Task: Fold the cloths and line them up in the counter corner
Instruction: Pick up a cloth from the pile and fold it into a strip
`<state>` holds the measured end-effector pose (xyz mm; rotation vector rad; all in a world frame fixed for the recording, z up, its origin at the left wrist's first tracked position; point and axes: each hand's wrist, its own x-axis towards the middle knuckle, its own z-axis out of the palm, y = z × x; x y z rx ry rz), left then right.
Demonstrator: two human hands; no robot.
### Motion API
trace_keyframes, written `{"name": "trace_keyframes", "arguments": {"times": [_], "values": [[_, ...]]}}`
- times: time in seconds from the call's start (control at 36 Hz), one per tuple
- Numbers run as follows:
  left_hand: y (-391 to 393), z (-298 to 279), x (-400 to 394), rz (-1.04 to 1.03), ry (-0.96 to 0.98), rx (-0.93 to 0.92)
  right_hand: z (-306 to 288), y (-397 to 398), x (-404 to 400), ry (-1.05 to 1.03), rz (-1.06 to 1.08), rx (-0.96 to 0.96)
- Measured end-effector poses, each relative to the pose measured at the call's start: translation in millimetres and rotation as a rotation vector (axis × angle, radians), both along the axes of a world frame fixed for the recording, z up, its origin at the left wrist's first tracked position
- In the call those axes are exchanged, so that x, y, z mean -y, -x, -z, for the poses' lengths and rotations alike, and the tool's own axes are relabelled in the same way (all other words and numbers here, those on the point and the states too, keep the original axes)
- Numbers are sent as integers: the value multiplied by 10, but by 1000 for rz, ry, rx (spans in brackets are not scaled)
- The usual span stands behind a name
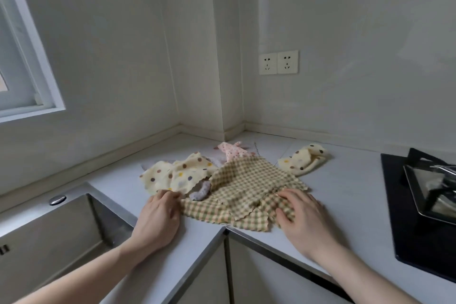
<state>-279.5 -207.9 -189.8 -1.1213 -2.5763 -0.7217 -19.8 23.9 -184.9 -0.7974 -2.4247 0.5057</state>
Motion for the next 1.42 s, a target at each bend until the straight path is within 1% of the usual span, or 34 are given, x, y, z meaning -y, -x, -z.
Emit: {"name": "trace_keyframes", "arguments": {"times": [0.11, 0.22, 0.25, 0.36, 0.44, 0.56, 0.67, 0.78, 0.89, 0.97, 1.14, 1.22, 1.31, 1.42], "values": [[-97, -53, 42, 47, -81, -53, -45, -92, 130, -24, 69, -20], [-209, -163, 98, 54, -137, -41, -125, -233, 338, 19, 111, 6], [-230, -190, 109, 58, -148, -41, -151, -268, 393, 51, 124, 9], [-299, -390, 95, 87, -204, -89, -369, -414, 595, 300, 164, -58], [-372, -750, 12, 96, -311, -113, -592, -546, 689, 361, 160, -58], [-483, -1346, -97, 133, -456, -115, -886, -723, 808, 362, 132, -82], [-624, -1859, -156, 185, -494, -118, -1105, -893, 934, 378, 105, -121], [-931, -2294, -156, 288, -530, -138, -1278, -1118, 1102, 389, 75, -164], [-1377, -2588, -150, 407, -548, -151, -1449, -1342, 1221, 339, 58, -178], [-1742, -2706, -161, 494, -520, -144, -1567, -1500, 1282, 316, 54, -209], [-2364, -2728, -259, 660, -396, -128, -1703, -1780, 1332, 287, 81, -237], [-2600, -2715, -321, 743, -368, -108, -1757, -1930, 1351, 269, 99, -228], [-2781, -2708, -361, 780, -349, -83, -1778, -2099, 1333, 239, 132, -221], [-2934, -2701, -409, 810, -351, -31, -1835, -2287, 1368, 295, 118, -260]]}}
